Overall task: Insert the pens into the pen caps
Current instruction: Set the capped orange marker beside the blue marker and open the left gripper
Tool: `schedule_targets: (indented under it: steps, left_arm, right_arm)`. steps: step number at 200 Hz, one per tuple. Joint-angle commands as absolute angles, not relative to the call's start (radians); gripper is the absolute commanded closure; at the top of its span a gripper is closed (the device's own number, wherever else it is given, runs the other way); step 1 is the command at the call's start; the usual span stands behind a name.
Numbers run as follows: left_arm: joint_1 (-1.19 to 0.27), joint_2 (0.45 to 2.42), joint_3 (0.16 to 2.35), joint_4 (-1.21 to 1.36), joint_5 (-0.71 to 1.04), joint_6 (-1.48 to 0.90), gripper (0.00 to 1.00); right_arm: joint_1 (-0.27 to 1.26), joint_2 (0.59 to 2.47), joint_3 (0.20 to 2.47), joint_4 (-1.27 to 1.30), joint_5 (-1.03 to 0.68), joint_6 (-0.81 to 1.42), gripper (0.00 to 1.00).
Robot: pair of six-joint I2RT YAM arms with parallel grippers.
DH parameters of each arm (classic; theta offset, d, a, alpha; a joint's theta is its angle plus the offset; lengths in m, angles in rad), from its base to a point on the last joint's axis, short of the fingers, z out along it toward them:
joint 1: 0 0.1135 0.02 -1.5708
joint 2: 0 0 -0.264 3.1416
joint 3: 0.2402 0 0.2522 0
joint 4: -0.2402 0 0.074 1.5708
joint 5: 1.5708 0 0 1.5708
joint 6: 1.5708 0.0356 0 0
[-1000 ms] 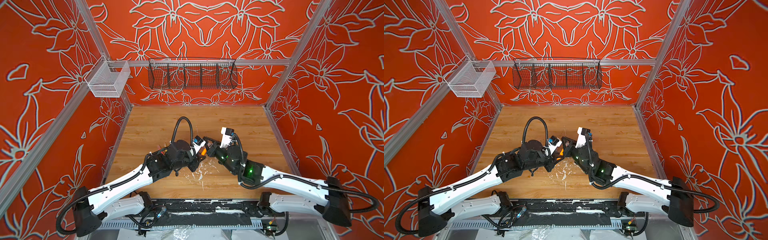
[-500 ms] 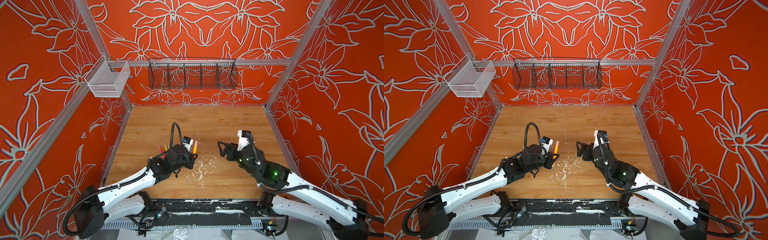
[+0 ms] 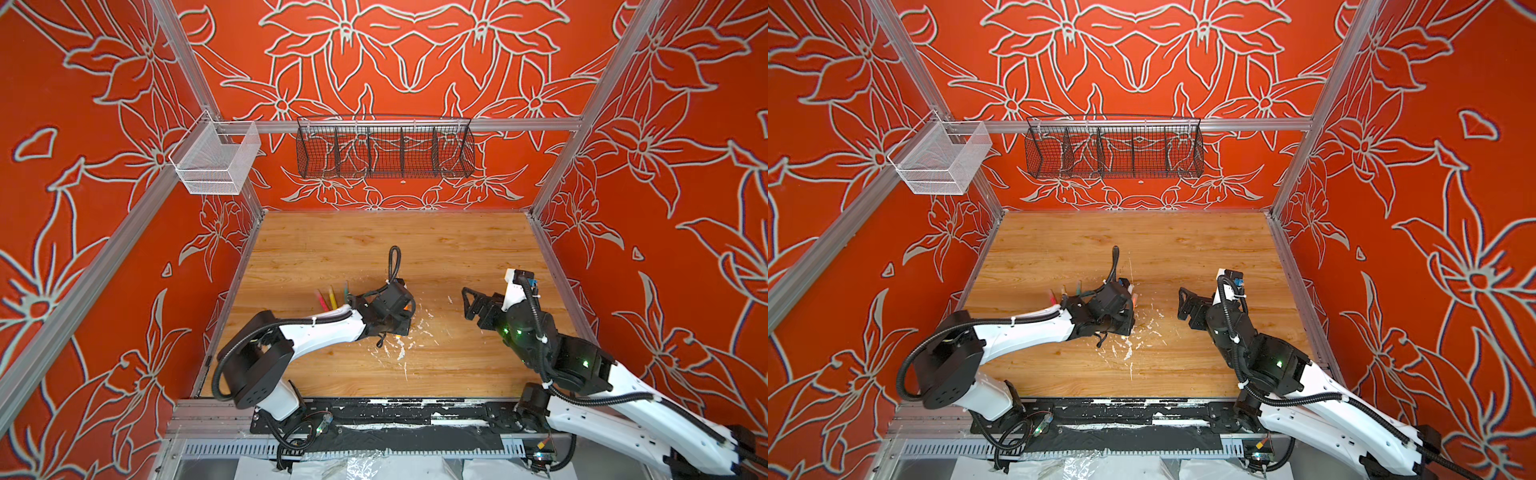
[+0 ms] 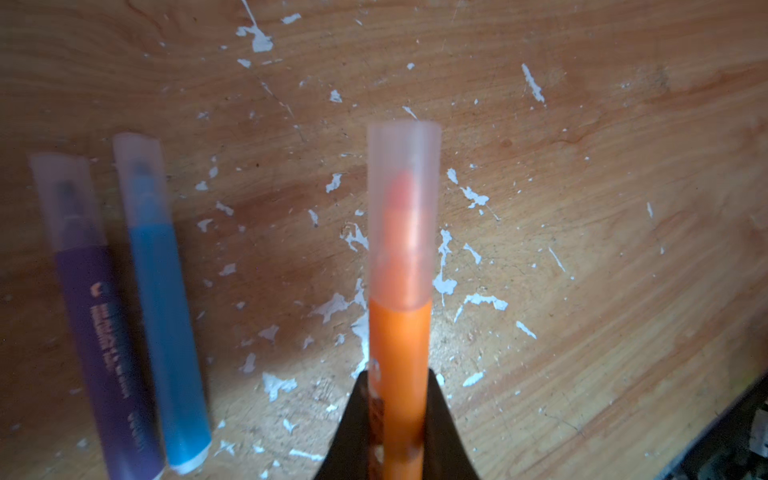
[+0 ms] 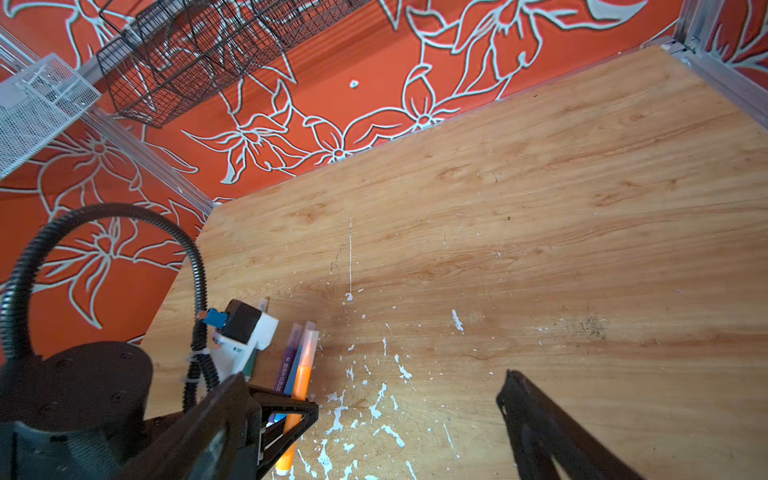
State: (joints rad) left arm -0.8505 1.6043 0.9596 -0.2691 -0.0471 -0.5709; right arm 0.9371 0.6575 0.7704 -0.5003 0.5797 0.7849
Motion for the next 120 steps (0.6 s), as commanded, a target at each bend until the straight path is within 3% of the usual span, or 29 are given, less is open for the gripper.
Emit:
schedule_targets:
  steps: [1, 55, 120]
  left_arm:
    - [-0.865, 1.681, 1.036, -0.399, -0.121, -0.612, 1.0]
    - [-0.865, 1.763, 1.085, -0.467, -0.171, -0.652, 1.0]
    - [-0.851, 1.858, 1.159, -0.561, -0.304, -0.673, 1.0]
  right_arm:
    - [0.93, 0.69, 0.789, -0.552, 0.607, 0.759, 0.02]
    - [0.927, 0.75, 0.819, -0.605, 0.666, 0.741, 0.02]
    - [0.925, 0.585, 0.769, -0.547, 0.677, 0.662, 0.02]
